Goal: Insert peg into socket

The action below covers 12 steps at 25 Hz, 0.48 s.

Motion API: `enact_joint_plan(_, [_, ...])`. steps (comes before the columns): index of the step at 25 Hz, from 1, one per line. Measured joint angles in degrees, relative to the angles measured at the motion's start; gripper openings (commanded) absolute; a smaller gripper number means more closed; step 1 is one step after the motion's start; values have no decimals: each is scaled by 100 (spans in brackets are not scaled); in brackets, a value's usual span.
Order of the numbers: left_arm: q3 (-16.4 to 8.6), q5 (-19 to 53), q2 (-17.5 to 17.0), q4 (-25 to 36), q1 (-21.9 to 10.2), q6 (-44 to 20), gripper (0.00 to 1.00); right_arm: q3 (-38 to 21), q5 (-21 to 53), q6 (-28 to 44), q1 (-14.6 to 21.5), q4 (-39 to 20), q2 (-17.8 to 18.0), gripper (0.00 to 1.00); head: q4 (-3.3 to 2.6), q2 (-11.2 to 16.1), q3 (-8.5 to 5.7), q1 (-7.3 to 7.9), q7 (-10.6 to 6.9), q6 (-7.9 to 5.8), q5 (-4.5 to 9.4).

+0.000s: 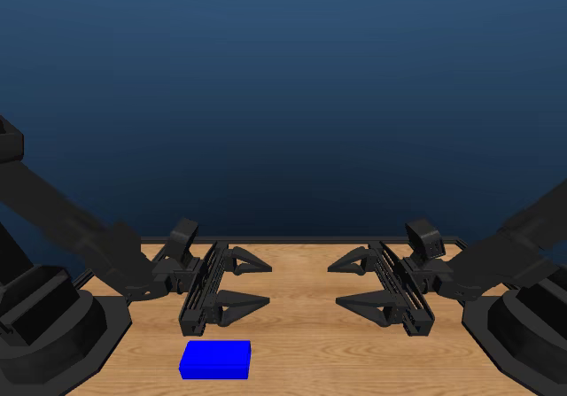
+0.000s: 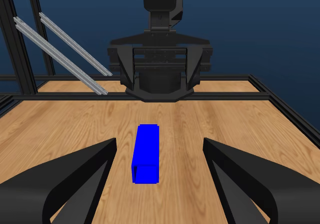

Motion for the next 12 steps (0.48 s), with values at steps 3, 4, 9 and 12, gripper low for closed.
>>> enact_joint_plan(3, [-74,-286,56,-183,-221,24,100,141,182,85,39,473,145,100,1,4,-13,-2,-5,12,234])
enact_joint_plan(4, [-65,-388,89,-221,-237,5,100,185,211,131,29,568,190,100,0,18,-21,-5,-6,14,283])
enact_joint_plan(9, [64,-824,261,-269,-228,-130,100,273,243,275,17,708,269,100,-3,206,-75,-14,-19,14,427])
enact_joint_plan(12, [180,-632,297,-486,-268,-235,100,124,348,313,113,729,395,100,-2,363,-101,-13,-10,19,474])
